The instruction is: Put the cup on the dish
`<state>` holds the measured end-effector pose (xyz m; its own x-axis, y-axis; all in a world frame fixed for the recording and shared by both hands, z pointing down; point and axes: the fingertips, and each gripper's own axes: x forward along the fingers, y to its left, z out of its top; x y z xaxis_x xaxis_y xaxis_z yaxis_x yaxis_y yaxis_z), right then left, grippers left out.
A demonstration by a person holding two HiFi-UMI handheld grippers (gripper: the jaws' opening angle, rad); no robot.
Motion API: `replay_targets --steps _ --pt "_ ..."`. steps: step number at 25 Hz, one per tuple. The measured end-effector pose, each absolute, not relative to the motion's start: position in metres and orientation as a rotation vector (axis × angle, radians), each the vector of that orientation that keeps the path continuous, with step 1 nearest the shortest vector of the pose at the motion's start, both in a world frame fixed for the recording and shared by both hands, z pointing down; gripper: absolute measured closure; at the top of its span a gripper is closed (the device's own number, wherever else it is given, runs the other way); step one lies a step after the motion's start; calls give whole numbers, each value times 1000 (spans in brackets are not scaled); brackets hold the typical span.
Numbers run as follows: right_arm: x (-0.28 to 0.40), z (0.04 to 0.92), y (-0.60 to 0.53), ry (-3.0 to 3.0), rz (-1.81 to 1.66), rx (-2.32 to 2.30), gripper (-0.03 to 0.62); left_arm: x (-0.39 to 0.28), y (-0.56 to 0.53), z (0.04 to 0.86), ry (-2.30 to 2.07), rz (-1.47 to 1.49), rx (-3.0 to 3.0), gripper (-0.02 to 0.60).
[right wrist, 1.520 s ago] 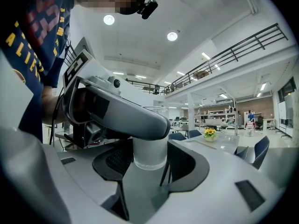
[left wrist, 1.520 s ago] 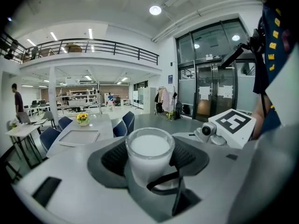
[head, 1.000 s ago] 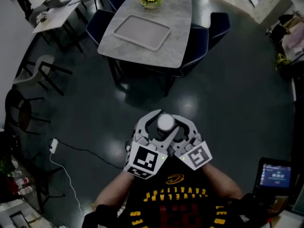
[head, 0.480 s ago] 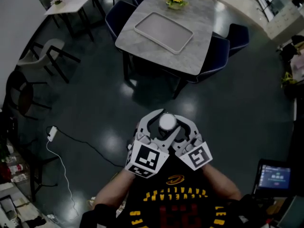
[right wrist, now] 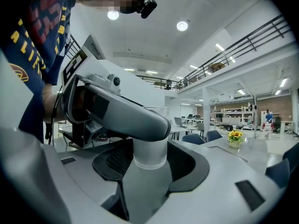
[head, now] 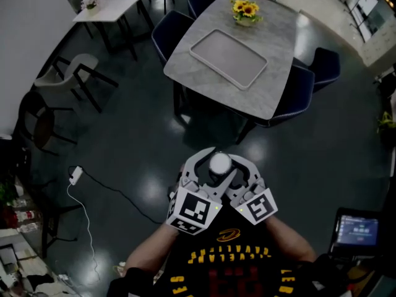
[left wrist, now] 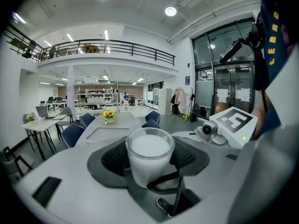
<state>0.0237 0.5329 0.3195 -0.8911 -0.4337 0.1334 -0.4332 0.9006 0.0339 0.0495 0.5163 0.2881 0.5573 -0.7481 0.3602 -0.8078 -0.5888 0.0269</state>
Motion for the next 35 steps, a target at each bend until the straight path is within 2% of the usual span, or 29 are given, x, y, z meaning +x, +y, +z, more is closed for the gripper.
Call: replay_targets --steps 18,35 --pt "52 329 377 -2958 52 550 361 75 357 296 -1398 477 2496 312" --pt "98 329 300 -2973 52 535 361 122 279 298 -1425 504 2483 311"
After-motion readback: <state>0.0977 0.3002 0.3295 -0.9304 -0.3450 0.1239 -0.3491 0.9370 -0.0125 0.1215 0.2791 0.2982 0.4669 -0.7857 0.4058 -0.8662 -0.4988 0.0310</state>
